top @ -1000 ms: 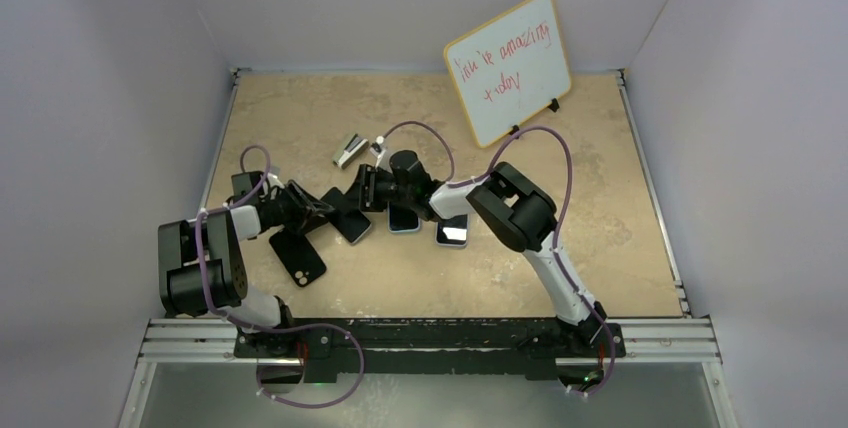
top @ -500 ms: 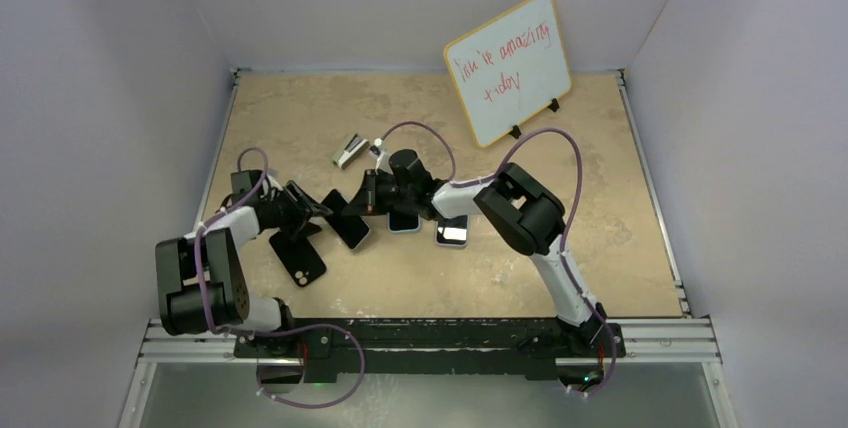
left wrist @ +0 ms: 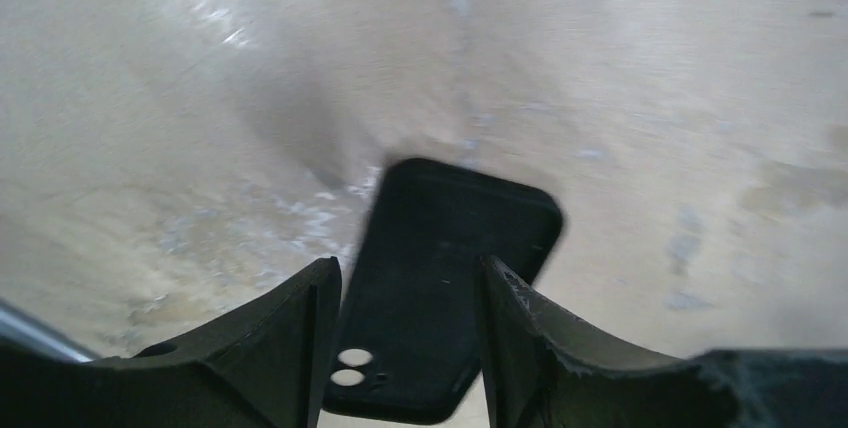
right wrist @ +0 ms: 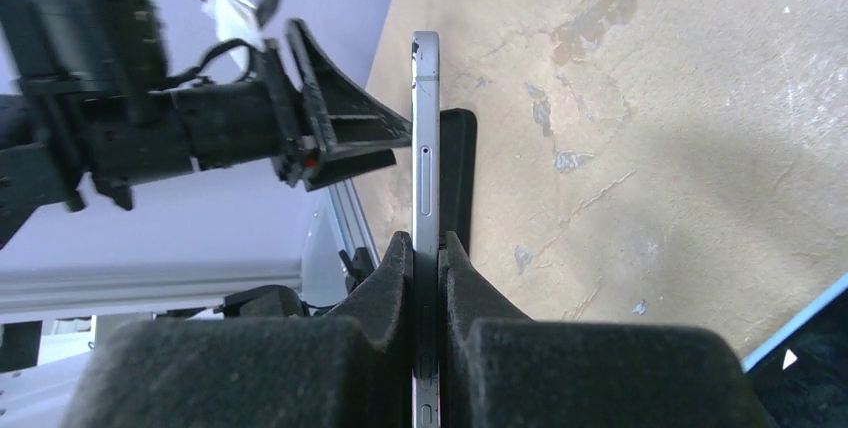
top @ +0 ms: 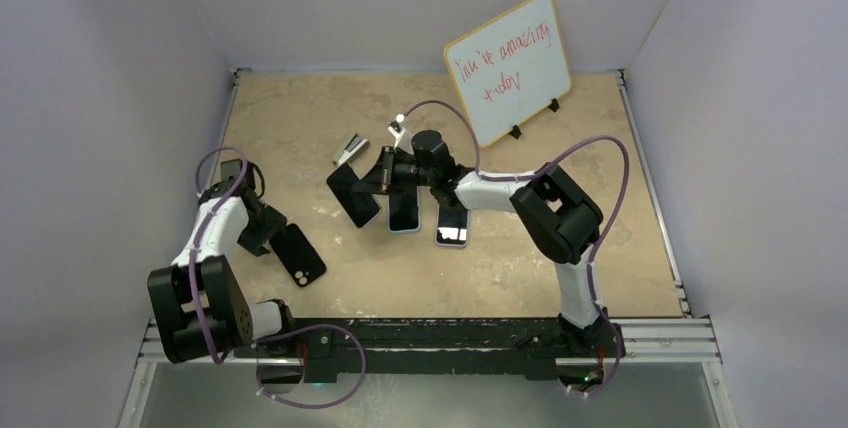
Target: Put the phone into the phone case
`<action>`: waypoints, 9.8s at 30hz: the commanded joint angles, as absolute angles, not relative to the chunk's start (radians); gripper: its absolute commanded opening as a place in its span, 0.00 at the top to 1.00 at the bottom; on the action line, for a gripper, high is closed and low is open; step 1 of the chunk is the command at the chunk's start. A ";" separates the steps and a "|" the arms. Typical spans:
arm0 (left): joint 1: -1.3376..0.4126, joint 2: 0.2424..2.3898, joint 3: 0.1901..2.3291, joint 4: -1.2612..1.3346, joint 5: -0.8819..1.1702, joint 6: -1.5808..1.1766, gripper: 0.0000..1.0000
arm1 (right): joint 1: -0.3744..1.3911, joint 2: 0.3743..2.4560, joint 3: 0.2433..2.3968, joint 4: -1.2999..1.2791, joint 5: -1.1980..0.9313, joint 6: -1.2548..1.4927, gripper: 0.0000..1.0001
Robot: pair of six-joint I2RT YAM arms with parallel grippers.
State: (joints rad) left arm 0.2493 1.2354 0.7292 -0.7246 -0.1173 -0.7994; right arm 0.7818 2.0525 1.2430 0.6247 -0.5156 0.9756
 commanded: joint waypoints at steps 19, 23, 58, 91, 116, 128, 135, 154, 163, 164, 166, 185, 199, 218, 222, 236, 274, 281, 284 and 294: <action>0.261 1.263 0.628 -0.687 -0.128 -0.822 0.88 | 0.744 1.811 1.127 0.538 -0.427 0.914 1.00; 0.261 1.245 0.602 -0.645 -0.054 -0.813 1.00 | 0.743 1.777 1.120 0.494 -0.410 0.899 1.00; -0.019 1.277 0.700 -0.371 0.215 -0.795 0.66 | 0.862 1.816 1.049 0.543 -0.261 0.914 1.00; 0.181 1.237 0.403 -0.021 0.580 -0.693 0.58 | 0.883 2.095 1.155 0.732 -0.359 0.950 1.00; 0.181 1.338 0.362 0.112 0.646 -0.707 0.56 | 0.916 2.139 1.192 0.483 -0.360 0.926 1.00; 0.180 1.352 0.366 0.106 0.636 -0.708 0.58 | 0.916 2.126 1.246 0.367 -0.403 0.876 1.00; 0.181 1.369 0.356 0.135 0.661 -0.736 0.59 | 0.916 2.143 1.250 0.387 -0.411 0.877 1.00; 0.181 1.384 0.372 0.110 0.707 -0.728 0.62 | 0.909 2.107 1.176 0.423 -0.426 0.866 0.72; 0.183 1.255 0.437 -0.059 0.638 -0.671 0.58 | 0.885 1.960 1.147 0.323 -0.349 0.833 0.37; 0.183 1.247 0.439 -0.067 0.633 -0.670 0.58 | 0.885 1.947 1.148 0.309 -0.340 0.825 0.35; 0.183 1.238 0.440 -0.081 0.617 -0.664 0.58 | 0.885 1.930 1.154 0.284 -0.318 0.806 0.32; 0.181 1.395 0.447 0.065 0.682 -0.691 0.63 | 0.884 2.001 1.218 0.257 -0.268 0.766 0.77; 0.113 1.472 0.455 0.107 0.685 -0.714 0.65 | 0.884 2.003 1.231 0.218 -0.232 0.749 0.72; 0.077 1.496 0.479 0.075 0.661 -0.692 0.70 | 0.885 2.027 1.272 0.188 -0.166 0.694 0.77; 0.067 1.502 0.472 0.083 0.660 -0.693 0.75 | 0.885 2.049 1.275 0.236 -0.233 0.677 0.93; 0.026 1.499 0.549 -0.084 0.628 -0.658 0.71 | 0.899 2.161 1.361 0.257 -0.364 0.657 0.95; 0.135 1.358 0.560 -0.239 0.622 -0.591 0.55 | 0.890 1.982 1.227 0.242 -0.223 0.793 0.15; 0.135 1.375 0.556 -0.235 0.627 -0.584 0.57 | 0.892 2.017 1.192 0.319 -0.256 0.835 0.13; 0.135 1.367 0.555 -0.226 0.607 -0.589 0.59 | 0.900 2.032 1.196 0.344 -0.264 0.842 0.14; 0.135 1.408 0.546 -0.211 0.586 -0.596 0.65 | 0.915 2.081 1.223 0.308 -0.244 0.821 0.13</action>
